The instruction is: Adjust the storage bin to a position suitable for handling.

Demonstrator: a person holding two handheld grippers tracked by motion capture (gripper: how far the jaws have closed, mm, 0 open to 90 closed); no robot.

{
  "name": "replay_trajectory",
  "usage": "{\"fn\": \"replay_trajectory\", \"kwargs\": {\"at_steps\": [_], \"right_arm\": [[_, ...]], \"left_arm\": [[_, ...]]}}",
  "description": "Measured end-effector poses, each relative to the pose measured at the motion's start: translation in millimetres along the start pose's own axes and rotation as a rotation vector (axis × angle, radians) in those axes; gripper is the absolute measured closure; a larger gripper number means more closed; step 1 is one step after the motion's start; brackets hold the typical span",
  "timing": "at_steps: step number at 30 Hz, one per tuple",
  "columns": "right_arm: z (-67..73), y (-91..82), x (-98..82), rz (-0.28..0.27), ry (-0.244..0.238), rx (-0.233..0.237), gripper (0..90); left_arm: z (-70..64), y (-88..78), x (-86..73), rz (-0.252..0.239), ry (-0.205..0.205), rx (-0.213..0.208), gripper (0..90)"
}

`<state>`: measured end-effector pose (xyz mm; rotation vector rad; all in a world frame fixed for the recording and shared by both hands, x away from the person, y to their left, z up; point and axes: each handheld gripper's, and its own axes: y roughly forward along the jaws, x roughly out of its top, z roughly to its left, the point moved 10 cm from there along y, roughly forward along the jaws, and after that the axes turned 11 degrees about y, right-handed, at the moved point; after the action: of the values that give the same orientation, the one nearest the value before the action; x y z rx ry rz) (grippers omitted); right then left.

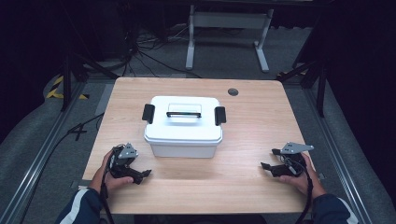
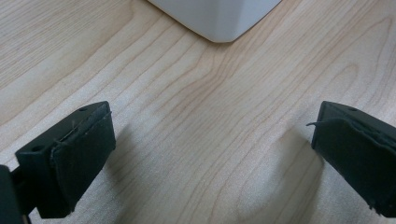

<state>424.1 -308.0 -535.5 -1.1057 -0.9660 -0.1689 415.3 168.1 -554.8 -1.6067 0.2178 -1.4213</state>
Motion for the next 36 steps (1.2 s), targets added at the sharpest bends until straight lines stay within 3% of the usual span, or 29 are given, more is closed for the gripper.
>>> {"fn": "replay_trajectory", "kwargs": {"at_steps": [13, 16, 18, 21, 27, 36], "right_arm": [[-1.8, -0.7, -0.9, 0.014, 0.013, -0.016, 15.8], [-0.5, -3.4, -1.2, 0.037, 0.011, -0.005, 23.3], [3.3, -6.6, -0.1, 0.051, -0.002, 0.033, 33.7], [7.4, -10.4, 4.9, 0.07, -0.04, 0.038, 34.4], [25.8, -23.8, 37.3, 0.052, -0.125, 0.068, 36.7], [49.5, -49.2, 111.5, 0.037, -0.274, 0.065, 43.5]], "left_arm": [[-1.2, -0.9, -1.2, -0.002, -0.012, -0.002, 0.6], [-1.1, -0.9, -1.2, -0.002, -0.012, -0.002, 0.5], [-1.1, -0.8, -1.2, -0.002, -0.012, -0.003, 0.5], [-1.0, -0.8, -1.2, -0.001, -0.009, -0.006, 0.5], [-1.1, -0.8, -1.2, -0.001, -0.011, -0.004, 0.4], [-0.9, -0.7, -1.0, -0.001, -0.008, -0.007, 0.4]]}}
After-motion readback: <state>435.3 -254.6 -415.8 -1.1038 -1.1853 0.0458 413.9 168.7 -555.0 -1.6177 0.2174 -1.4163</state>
